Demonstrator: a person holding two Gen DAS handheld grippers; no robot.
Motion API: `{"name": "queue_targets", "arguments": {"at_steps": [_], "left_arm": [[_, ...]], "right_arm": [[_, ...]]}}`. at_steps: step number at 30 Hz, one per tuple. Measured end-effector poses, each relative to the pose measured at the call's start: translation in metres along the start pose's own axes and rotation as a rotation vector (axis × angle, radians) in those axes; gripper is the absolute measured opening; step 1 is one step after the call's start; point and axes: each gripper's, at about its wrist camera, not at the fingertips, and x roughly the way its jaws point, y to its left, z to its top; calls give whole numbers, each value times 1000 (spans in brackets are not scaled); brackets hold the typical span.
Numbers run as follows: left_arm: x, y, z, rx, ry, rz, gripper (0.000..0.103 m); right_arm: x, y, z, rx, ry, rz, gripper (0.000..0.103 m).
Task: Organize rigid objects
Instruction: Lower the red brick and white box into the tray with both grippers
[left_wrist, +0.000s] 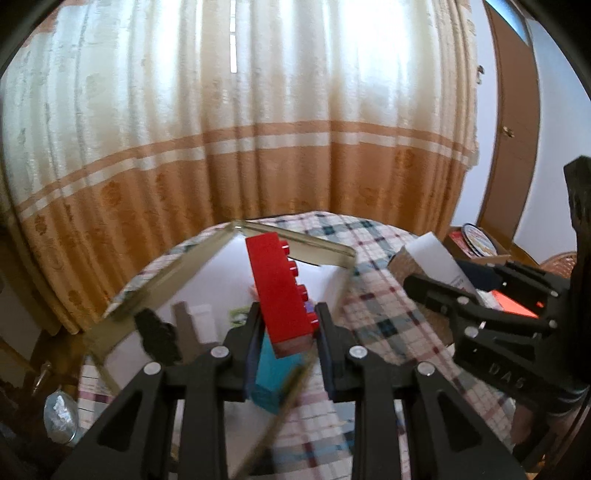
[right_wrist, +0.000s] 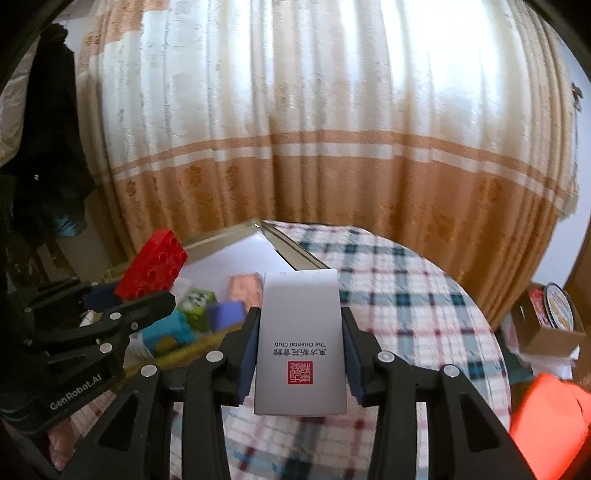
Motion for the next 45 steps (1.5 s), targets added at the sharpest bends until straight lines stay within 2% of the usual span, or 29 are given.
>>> {"name": "queue_targets", "arguments": {"at_steps": [10,18,30,37,45], "left_arm": [[6,51,1,-74,13,87,26],[10,71,0,-98,30,128,26],[26,79,2,-100,80,150,26],[39,88,0,-130,127,120,26],[47,89,-1,-128,147,122,26]], "right_arm": [[17,24,28,-59,-25,39,43],[28,36,39,-89,-25,62,43],[58,48,53,-128,2,96,43],[88,57,66,-127,40,123,43],[110,66,60,-139,78,126,43]]}}
